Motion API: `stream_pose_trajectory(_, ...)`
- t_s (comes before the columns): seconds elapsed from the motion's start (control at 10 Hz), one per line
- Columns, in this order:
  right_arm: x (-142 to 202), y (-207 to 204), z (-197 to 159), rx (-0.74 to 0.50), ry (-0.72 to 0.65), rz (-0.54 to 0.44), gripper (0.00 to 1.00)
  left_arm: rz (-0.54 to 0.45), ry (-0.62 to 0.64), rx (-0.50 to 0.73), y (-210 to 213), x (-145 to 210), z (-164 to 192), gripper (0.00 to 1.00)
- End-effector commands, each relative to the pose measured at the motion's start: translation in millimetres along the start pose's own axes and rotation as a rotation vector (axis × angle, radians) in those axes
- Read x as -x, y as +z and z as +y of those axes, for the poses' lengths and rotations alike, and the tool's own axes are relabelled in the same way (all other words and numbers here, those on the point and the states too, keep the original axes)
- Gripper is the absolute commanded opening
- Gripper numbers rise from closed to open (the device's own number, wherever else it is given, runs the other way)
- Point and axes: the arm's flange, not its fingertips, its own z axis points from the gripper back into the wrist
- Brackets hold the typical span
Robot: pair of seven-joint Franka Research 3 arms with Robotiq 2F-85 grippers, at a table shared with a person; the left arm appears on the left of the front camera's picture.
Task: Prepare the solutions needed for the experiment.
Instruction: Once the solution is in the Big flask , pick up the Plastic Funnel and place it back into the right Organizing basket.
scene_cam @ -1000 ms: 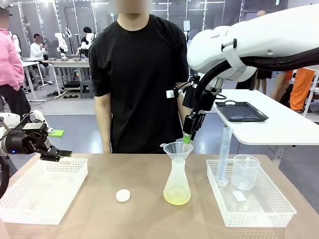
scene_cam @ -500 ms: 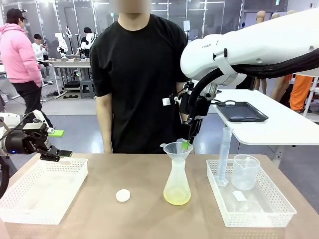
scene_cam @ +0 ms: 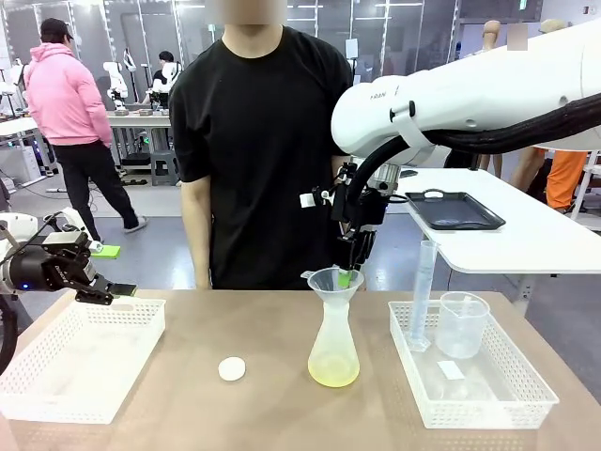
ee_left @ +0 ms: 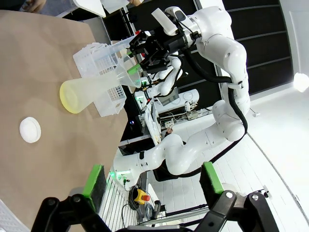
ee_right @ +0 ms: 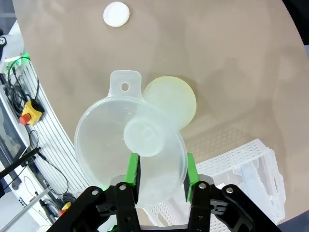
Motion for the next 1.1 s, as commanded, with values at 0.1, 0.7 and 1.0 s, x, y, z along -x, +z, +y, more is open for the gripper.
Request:
stream_pose_trajectory(0.1, -7.4, 2.7, -0.1, -0.001, -0.039, 0.03, 0.25, -0.002, -0.007, -0.01, -1.2, -1.4, -2.2, 1.0)
stream_pose_trajectory(0.7, -8.7, -3.3, -2.4, -0.017, -0.044, 0.02, 0.0, -0.002, -0.007, -0.01, -1.2, -1.4, -2.2, 1.0)
stream_pose_trajectory(1.0, -4.6, 3.5, 1.3, -0.028, -0.058, 0.004, 0.0, -0.002, -0.007, -0.01, -1.2, -1.4, -2.2, 1.0)
